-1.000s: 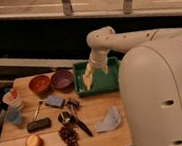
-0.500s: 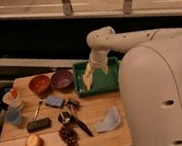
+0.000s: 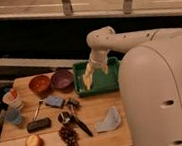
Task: Stack bowls on top of each other
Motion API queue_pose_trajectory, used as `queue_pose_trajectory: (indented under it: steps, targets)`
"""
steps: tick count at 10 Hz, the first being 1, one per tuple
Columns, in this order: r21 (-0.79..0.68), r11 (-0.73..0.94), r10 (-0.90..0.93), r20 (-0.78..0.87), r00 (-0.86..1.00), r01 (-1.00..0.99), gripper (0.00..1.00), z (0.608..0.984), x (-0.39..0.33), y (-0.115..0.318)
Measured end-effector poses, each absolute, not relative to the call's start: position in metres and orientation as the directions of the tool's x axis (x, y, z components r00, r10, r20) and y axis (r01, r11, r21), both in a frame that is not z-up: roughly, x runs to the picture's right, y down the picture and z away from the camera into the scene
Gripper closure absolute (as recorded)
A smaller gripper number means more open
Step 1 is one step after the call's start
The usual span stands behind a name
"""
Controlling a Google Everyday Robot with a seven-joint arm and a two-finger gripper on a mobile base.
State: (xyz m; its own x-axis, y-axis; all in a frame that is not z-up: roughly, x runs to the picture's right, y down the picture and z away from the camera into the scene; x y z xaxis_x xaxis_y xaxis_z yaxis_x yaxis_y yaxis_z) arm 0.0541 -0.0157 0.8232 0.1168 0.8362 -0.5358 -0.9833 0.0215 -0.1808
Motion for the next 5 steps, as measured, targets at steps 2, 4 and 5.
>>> queue_pose_trajectory:
  steps: [2, 4, 5]
  targets:
    - [-0.169, 0.081, 0.837, -0.524, 0.159, -0.982, 0.28, 0.825, 0.054, -0.016]
    - [-0.175, 0.174, 0.851, -0.469, 0.237, -0.969, 0.28, 0.827, 0.029, -0.029]
    - [-0.196, 0.189, 0.859, -0.442, 0.259, -0.962, 0.28, 0.828, 0.013, -0.04]
